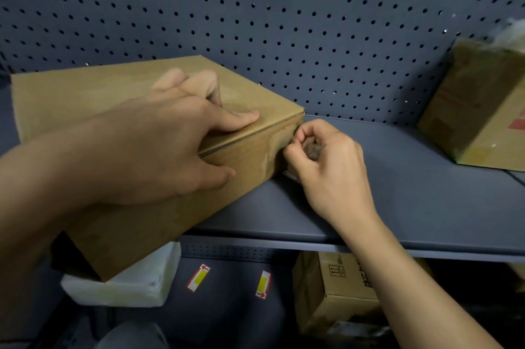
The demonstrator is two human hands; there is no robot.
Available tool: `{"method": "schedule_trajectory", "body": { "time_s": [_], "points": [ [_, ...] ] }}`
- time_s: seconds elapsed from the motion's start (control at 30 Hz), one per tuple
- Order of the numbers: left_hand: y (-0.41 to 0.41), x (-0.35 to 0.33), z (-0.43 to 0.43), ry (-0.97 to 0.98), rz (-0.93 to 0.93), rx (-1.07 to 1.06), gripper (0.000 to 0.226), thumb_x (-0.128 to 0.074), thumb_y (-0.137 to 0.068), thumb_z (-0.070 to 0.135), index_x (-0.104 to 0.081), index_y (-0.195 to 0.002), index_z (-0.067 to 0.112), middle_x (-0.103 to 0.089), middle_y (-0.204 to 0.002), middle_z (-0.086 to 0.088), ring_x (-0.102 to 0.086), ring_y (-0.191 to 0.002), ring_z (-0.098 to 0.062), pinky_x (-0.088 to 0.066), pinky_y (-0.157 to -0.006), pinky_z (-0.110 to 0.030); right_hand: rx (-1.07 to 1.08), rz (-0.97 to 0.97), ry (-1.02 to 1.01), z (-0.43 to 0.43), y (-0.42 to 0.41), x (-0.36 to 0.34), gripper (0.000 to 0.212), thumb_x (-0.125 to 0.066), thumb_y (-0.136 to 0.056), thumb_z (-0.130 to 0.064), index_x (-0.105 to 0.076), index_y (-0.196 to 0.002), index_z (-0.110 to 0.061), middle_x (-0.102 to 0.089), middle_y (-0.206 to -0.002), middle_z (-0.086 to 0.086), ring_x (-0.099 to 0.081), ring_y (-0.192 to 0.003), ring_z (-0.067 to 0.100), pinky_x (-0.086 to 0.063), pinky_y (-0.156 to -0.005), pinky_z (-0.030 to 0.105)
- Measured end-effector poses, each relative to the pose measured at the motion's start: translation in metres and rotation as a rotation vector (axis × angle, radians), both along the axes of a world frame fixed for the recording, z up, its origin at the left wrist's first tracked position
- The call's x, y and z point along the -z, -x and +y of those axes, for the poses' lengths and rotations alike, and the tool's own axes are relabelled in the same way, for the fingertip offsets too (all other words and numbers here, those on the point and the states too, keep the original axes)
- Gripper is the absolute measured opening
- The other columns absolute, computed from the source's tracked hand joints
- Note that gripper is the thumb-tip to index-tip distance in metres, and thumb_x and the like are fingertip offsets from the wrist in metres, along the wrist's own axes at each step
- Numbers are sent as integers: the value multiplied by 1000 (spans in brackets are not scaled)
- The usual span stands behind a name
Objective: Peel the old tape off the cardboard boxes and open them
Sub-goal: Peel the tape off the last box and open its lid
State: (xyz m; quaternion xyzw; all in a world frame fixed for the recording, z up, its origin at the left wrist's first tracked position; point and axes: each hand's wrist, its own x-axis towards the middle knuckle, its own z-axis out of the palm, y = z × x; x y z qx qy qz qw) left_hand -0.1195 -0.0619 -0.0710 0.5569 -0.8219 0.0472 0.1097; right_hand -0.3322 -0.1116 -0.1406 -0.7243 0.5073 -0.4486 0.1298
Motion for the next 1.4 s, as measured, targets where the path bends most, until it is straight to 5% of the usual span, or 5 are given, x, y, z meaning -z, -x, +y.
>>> {"method": "schedule_trajectory", "body": {
  "time_s": [0.33, 0.53, 0.83, 1.03, 1.4],
  "points": [
    [1, -2, 2, -8, 17, -1, 73, -46, -67, 77, -30, -137, 68, -30, -98, 26, -29, -103, 5, -29, -70, -16, -26, -118, -107, 5, 1, -2, 37, -59, -77, -64, -58, -84, -28, -68, -72, -11, -64, -70, 12, -57, -70, 41],
    [0, 0, 2, 8, 24, -2, 80, -35, -57, 80, -34, -136, 67, -32, -96, 25, -32, -91, -3, -29, -71, -16, -151, -82, -46, 0, 4, -1, 13, -57, -99, -23, -56, -87, -19, -59, -73, -1, -53, -69, 11, -42, -62, 19],
    [1, -1, -1, 11, 60, -21, 76, -55, -63, 71, -35, -136, 67, -31, -96, 25, -33, -93, -3, -28, -71, -17, -107, -163, -136, -4, 8, 5, 17, -48, -103, -22, -49, -88, -16, -51, -63, -6, -42, -53, 6, -37, -54, 25],
    [-3, 1, 0, 15, 74, 15, 80, -40, -56, 82, -35, -135, 68, -33, -95, 26, -35, -100, 4, -30, -71, -17, 41, -470, -151, -12, 13, 4, 11, -49, -97, -13, -51, -87, -12, -72, -85, -4, -67, -86, 6, -49, -74, 27],
    [-4, -11, 2, -108, 91, 88, 78, -43, -51, 82, -22, -126, 82, -35, -102, 29, -32, -109, 8, -31, -80, -15, 88, -609, -134, -12, 11, 0, 12, -46, -102, -8, -47, -91, -11, -58, -69, -7, -52, -50, -8, -41, -53, 13]
  ]
}}
